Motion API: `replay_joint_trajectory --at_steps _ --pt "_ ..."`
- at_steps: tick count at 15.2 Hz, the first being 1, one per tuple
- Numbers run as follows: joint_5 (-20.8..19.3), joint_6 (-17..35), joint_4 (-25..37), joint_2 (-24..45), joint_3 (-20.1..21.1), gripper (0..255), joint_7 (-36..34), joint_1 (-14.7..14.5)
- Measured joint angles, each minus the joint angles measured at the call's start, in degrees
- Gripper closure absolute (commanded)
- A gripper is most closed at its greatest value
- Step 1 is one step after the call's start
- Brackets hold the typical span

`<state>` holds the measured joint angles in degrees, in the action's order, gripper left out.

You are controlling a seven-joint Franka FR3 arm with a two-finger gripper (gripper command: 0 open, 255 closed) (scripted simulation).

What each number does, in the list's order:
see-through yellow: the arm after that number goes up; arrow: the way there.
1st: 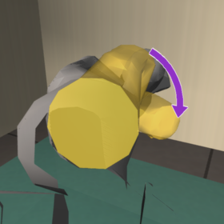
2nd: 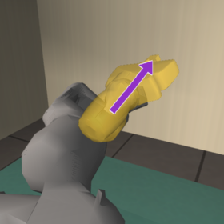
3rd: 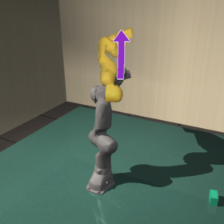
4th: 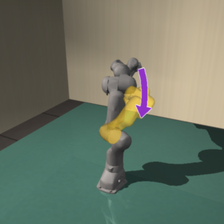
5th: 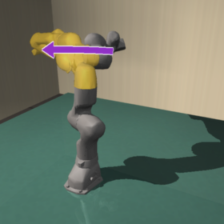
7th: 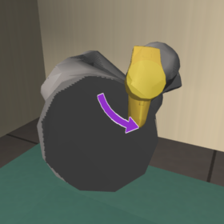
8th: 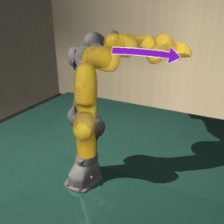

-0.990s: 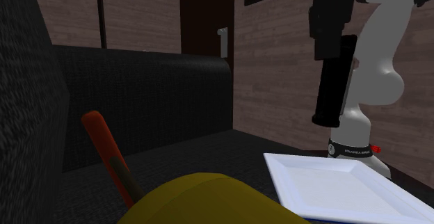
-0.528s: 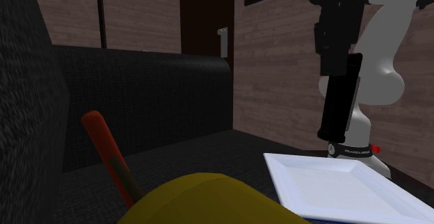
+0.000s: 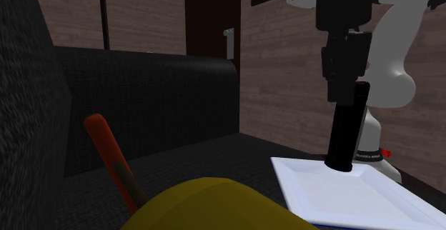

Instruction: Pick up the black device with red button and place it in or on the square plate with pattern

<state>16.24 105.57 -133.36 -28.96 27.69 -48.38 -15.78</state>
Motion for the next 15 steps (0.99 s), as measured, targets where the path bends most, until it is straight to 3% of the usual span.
replay_joint_trajectory --at_steps 6,12,13,15 --pt "0.5 5.0 -4.0 1.0 1.0 255 0.3 -0.1" --pt "0.7 5.6 -4.7 0.9 1.1 255 0.4 -0.2" --pt "0.7 5.6 -4.7 0.9 1.1 0 0.4 -0.2" --pt "0.7 5.6 -4.7 0.9 1.1 0 0.4 -0.2"
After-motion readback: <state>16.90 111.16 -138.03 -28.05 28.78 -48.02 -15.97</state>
